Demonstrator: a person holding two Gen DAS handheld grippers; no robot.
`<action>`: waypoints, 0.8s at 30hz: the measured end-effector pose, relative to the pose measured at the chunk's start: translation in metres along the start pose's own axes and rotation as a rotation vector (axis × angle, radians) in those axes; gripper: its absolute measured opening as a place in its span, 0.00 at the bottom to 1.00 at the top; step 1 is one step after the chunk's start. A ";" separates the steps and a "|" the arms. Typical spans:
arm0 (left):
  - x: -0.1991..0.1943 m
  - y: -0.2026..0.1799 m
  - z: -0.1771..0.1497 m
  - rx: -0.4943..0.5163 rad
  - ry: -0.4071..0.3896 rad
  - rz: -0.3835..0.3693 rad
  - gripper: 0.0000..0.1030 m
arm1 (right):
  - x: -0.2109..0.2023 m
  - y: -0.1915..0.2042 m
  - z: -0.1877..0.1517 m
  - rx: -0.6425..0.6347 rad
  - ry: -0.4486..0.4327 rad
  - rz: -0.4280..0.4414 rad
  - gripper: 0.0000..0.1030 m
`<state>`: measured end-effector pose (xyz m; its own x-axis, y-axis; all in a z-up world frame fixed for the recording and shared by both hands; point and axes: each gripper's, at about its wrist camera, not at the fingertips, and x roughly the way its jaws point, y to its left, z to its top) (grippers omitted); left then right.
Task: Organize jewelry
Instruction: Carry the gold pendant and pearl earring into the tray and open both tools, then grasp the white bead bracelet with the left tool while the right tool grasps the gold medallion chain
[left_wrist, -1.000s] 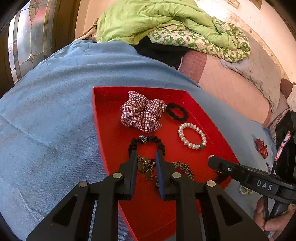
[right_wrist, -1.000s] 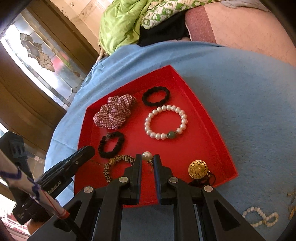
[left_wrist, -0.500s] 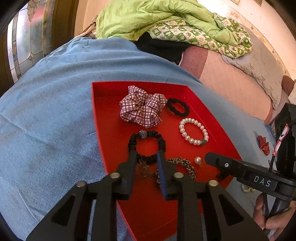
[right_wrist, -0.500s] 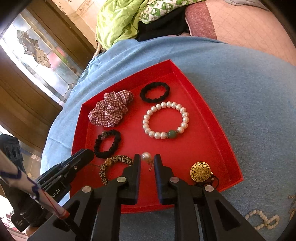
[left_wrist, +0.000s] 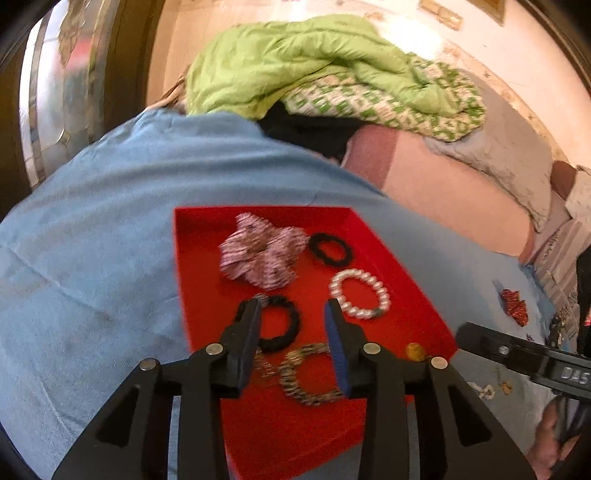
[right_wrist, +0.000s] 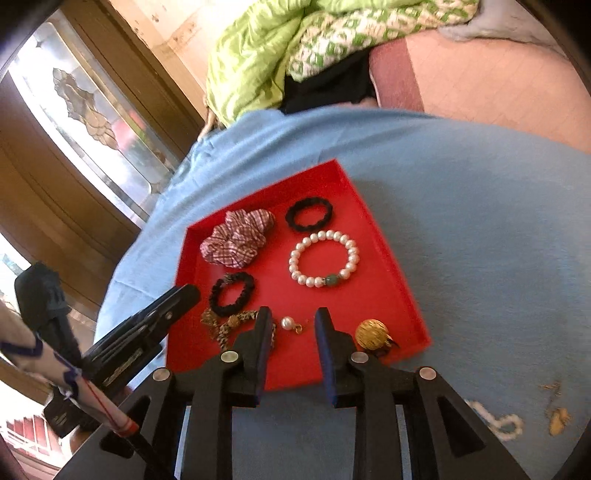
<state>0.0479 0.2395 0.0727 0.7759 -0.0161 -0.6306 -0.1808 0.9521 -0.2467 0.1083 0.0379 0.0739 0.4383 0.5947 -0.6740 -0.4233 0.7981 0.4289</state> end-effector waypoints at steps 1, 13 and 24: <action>-0.002 -0.005 0.000 0.007 -0.011 -0.006 0.33 | -0.009 -0.004 -0.003 0.008 -0.011 0.008 0.25; 0.002 -0.108 -0.026 0.215 0.020 -0.195 0.33 | -0.116 -0.154 -0.063 0.322 -0.142 -0.097 0.25; 0.039 -0.197 -0.081 0.508 0.239 -0.325 0.38 | -0.112 -0.189 -0.067 0.402 -0.089 -0.058 0.27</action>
<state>0.0646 0.0266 0.0371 0.5766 -0.3393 -0.7432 0.3941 0.9124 -0.1108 0.0865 -0.1862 0.0282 0.5268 0.5397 -0.6566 -0.0608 0.7945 0.6043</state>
